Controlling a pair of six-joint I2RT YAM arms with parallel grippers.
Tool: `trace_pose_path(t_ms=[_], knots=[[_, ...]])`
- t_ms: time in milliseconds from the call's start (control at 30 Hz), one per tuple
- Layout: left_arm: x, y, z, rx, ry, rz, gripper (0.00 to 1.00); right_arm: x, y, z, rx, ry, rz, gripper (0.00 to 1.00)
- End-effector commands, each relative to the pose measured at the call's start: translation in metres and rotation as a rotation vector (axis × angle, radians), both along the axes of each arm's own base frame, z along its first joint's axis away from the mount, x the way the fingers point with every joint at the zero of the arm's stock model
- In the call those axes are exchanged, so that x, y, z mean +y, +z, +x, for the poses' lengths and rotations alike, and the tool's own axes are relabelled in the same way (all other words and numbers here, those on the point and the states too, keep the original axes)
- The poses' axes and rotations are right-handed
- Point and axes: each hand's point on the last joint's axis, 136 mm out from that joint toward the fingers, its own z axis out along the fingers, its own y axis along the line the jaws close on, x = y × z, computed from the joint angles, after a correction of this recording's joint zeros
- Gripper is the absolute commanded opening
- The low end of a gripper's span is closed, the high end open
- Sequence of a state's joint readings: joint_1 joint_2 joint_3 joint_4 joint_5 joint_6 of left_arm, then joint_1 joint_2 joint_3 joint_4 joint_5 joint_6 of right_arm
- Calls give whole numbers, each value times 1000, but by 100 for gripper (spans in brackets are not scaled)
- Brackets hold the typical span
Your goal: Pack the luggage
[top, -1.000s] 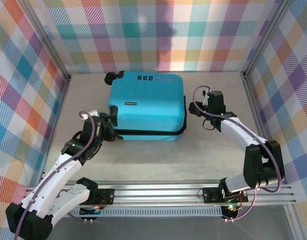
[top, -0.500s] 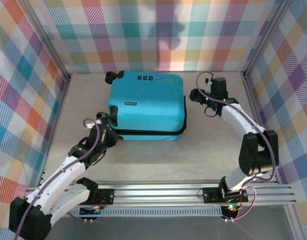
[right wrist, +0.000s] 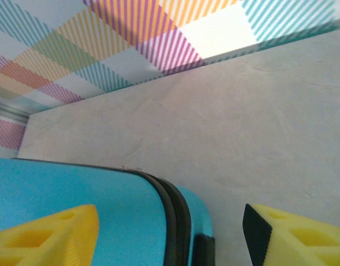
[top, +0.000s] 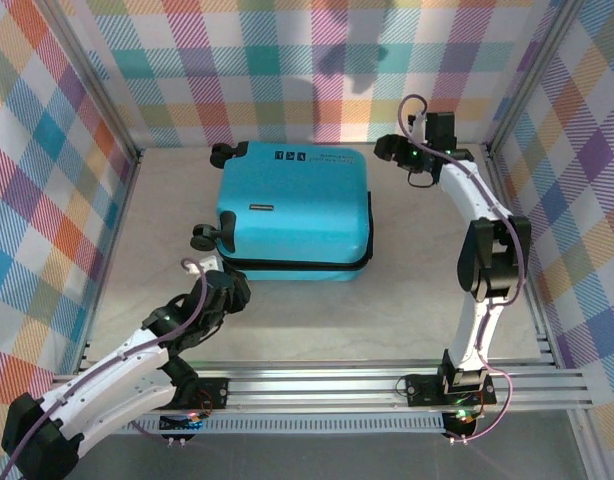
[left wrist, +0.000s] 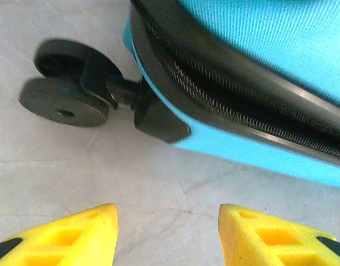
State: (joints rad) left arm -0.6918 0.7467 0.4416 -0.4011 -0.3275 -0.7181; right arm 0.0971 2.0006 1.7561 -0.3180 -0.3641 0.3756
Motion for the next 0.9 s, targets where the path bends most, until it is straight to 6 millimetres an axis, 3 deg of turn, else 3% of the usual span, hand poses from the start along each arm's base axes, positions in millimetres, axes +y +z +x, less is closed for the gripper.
trace_pose_path(t_ms=[0, 200, 367, 867], knots=[[-17, 3, 8, -36, -36, -9, 51, 23, 1, 4, 52, 109, 108, 71], [-45, -10, 25, 0, -122, 49, 51, 49, 4, 25, 66, 240, 229, 71], [-57, -25, 38, 20, -107, 48, 50, 65, 8, 29, 64, 334, 260, 73], [-49, -41, 53, 39, -27, 149, 50, 85, 12, 8, 52, 524, 285, 73]])
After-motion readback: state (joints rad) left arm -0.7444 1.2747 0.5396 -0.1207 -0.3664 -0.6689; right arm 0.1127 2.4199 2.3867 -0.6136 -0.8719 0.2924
